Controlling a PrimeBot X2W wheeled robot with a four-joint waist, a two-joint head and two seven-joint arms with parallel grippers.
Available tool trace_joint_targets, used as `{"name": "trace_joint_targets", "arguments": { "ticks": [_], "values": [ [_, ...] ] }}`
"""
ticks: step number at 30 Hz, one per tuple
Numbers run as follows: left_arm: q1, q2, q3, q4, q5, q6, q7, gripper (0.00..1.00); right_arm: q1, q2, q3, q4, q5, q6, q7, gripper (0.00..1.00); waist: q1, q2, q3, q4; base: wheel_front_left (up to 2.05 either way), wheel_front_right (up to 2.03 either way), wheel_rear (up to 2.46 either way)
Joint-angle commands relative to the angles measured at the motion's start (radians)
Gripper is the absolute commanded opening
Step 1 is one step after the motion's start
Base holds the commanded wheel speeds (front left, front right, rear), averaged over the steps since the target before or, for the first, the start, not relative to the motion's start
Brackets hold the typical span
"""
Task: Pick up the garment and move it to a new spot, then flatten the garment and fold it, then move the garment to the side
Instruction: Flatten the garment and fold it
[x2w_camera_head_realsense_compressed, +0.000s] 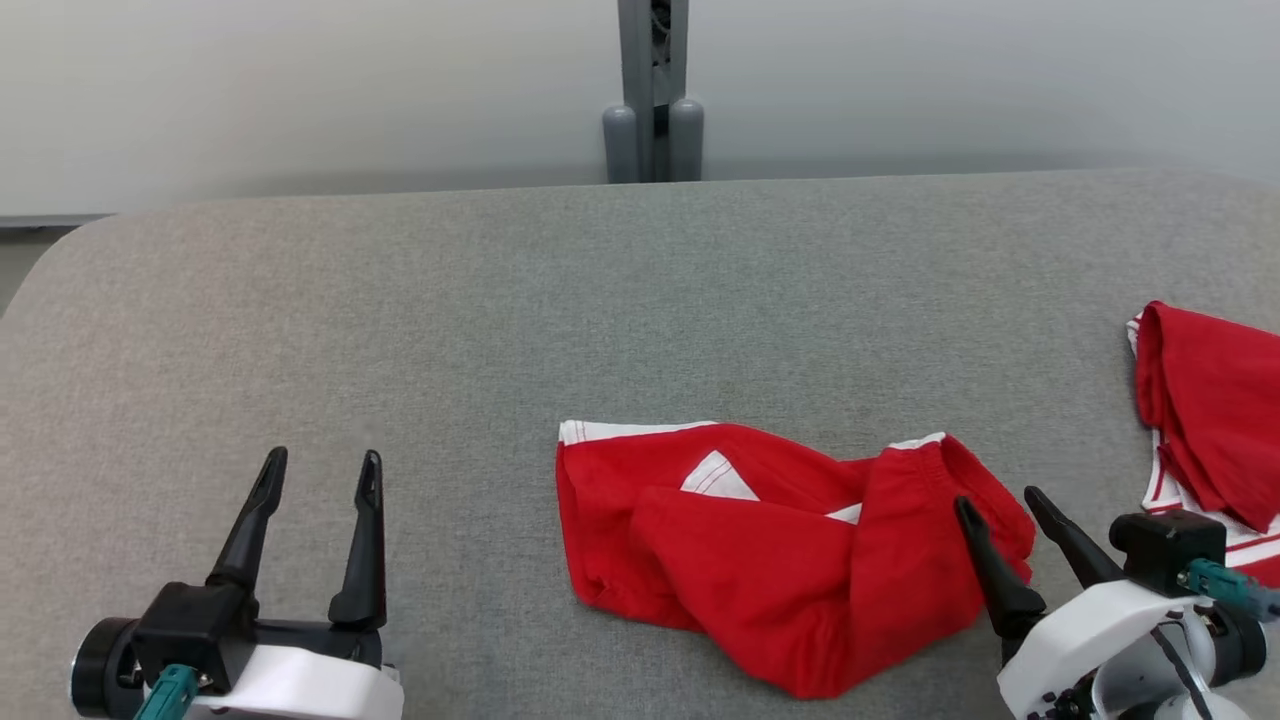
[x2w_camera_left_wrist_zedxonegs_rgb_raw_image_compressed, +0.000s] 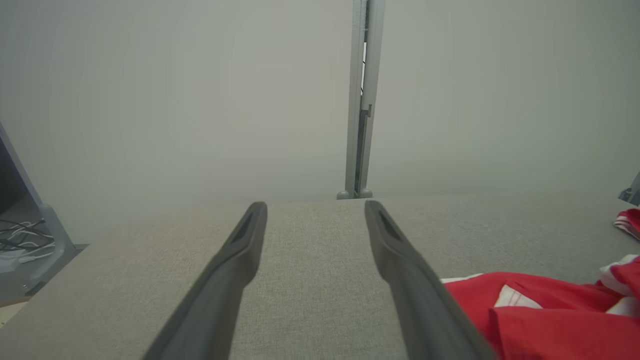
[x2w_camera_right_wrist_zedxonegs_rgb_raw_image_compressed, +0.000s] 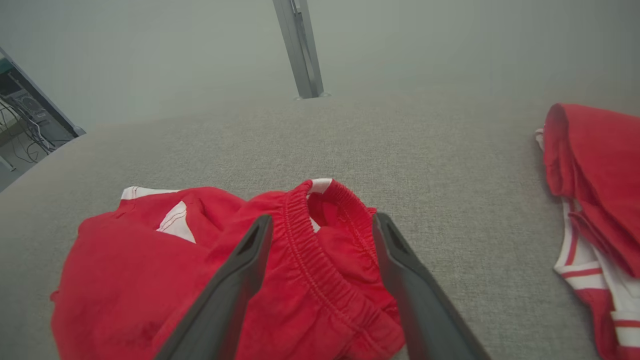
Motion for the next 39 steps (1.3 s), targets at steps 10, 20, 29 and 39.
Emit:
{"name": "trace_joint_targets", "arguments": {
  "ticks": [10, 20, 29, 39],
  "values": [
    [-0.056, -0.035, -0.023, 0.06, -0.009, -0.027, -0.045, 1.0, -0.116, -0.091, 0.073, 0.142, 0.05, 0.0, 0.017, 0.48, 0.0, -0.0001, 0.076, 0.094, 0.0, 0.0, 0.0],
    [-0.085, -0.044, -0.017, 0.083, -0.012, -0.028, -0.064, 1.0, -0.22, -0.073, 0.123, 0.03, 0.068, 0.0, -0.068, 0.0, 0.0, -0.0001, 0.083, 0.099, 0.0, 0.0, 0.0],
    [-0.096, -0.037, -0.021, 0.094, -0.007, -0.027, -0.062, 1.0, -0.532, 0.008, 0.27, -0.006, 0.098, 0.0, -0.163, 0.0, 0.0, -0.0001, 0.066, 0.054, 0.0, 0.0, 0.0],
    [-0.112, -0.049, -0.032, 0.093, -0.016, -0.032, -0.069, 1.0, -0.299, -0.075, 0.326, -0.035, 0.128, 0.0, -0.15, 0.0, 0.0, -0.0001, 0.075, 0.009, 0.0, 0.0, 0.0]
  ]
}}
